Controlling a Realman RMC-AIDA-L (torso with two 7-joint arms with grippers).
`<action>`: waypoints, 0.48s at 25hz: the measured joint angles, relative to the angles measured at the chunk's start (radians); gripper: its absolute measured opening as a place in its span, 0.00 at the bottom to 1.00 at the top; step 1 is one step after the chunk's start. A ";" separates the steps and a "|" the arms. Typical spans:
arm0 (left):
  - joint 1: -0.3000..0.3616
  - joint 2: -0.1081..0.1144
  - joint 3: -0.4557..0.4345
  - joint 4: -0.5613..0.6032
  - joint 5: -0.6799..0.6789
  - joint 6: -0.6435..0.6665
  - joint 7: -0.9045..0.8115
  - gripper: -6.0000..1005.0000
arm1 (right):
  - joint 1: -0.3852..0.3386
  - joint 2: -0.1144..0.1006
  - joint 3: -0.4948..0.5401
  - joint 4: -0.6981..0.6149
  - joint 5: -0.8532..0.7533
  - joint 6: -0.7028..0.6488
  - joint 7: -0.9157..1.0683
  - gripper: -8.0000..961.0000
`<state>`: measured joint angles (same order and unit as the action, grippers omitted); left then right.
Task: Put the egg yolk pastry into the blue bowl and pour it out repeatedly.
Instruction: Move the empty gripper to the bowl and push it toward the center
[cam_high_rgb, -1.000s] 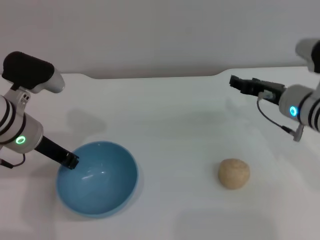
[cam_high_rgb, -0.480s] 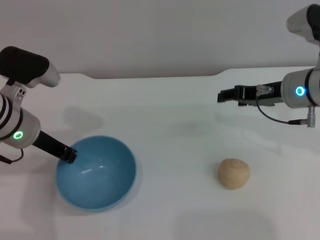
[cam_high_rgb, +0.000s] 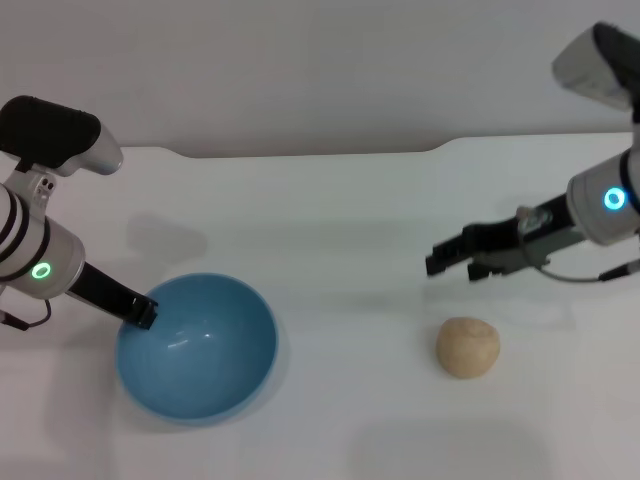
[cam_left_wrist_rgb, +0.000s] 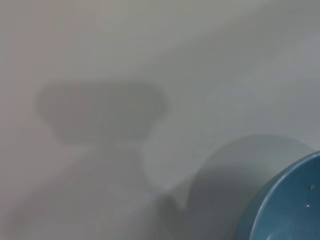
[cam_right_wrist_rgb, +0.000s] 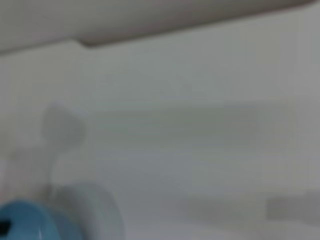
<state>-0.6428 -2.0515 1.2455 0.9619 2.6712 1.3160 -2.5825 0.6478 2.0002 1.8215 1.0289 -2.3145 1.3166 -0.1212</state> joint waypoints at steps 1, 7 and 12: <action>-0.001 0.000 0.000 -0.001 0.000 0.005 -0.008 0.01 | 0.004 0.000 -0.011 -0.011 0.000 0.012 0.000 0.63; -0.008 -0.003 -0.002 -0.020 -0.001 0.012 -0.026 0.01 | 0.042 0.004 -0.112 -0.095 -0.007 0.043 0.012 0.63; -0.012 -0.006 0.000 -0.036 -0.008 0.010 -0.038 0.01 | 0.059 0.003 -0.137 -0.112 -0.051 0.085 0.034 0.63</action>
<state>-0.6553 -2.0571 1.2456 0.9259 2.6634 1.3263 -2.6206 0.7067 2.0029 1.6843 0.9166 -2.3657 1.4013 -0.0872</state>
